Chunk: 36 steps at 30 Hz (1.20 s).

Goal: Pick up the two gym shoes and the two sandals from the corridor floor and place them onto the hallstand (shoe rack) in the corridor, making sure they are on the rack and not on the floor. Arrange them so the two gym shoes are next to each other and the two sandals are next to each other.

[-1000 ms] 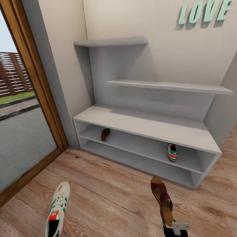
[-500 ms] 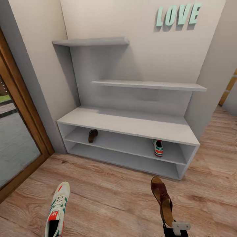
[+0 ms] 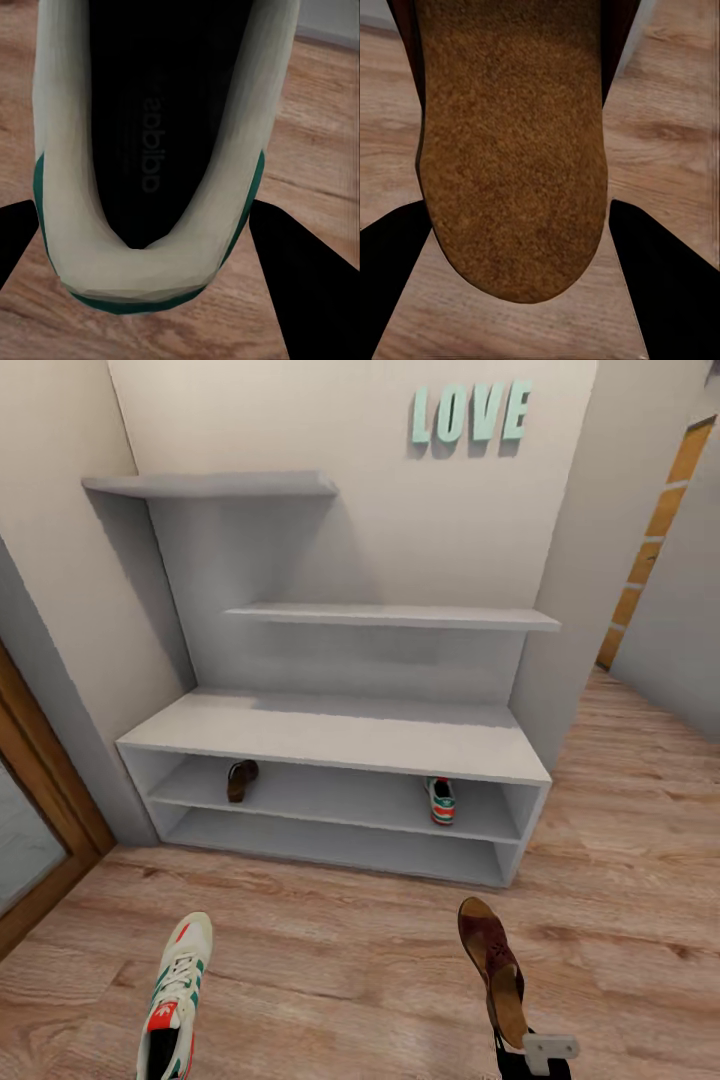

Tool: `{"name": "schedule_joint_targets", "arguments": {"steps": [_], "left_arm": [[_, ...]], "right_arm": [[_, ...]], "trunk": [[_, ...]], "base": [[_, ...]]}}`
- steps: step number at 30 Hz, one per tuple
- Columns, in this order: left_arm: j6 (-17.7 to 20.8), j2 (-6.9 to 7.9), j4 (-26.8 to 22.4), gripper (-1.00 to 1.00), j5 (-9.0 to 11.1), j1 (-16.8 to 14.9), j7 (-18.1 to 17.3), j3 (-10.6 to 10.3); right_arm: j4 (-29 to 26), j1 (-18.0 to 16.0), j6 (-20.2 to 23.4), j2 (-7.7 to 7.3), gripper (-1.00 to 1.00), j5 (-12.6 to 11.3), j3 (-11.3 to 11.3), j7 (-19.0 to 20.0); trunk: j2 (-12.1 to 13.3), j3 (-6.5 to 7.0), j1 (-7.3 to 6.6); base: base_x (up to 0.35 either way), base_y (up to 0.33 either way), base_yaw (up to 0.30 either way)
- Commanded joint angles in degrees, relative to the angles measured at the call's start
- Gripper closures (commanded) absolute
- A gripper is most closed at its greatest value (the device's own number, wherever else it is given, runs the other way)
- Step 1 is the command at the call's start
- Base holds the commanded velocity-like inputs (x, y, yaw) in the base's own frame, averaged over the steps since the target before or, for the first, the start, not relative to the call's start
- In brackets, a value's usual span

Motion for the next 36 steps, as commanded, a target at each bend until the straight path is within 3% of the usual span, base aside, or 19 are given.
{"name": "schedule_joint_targets", "arguments": {"steps": [1,21,36], "left_arm": [[-0.2,-0.03,0.0,1.00,-0.5,-0.1,-0.2,0.5],[-0.2,-0.03,0.0,1.00,-0.5,0.0,-0.2,0.6],[-0.2,0.06,0.0,1.00,-0.4,0.0,-0.2,0.7]], "right_arm": [[0.1,0.0,-0.1,0.00,1.00,0.5,0.1,-0.5],[0.0,0.0,-0.1,-0.02,1.00,0.4,0.0,-0.5],[0.0,-0.1,-0.1,-0.28,1.00,0.4,0.1,-0.5]], "trunk": [[0.0,-0.05,-0.01],[0.0,-0.05,-0.01],[0.0,-0.05,-0.01]], "base": [[0.000,0.000,-0.268],[0.000,0.000,-0.259],[0.000,0.000,-0.021]]}}
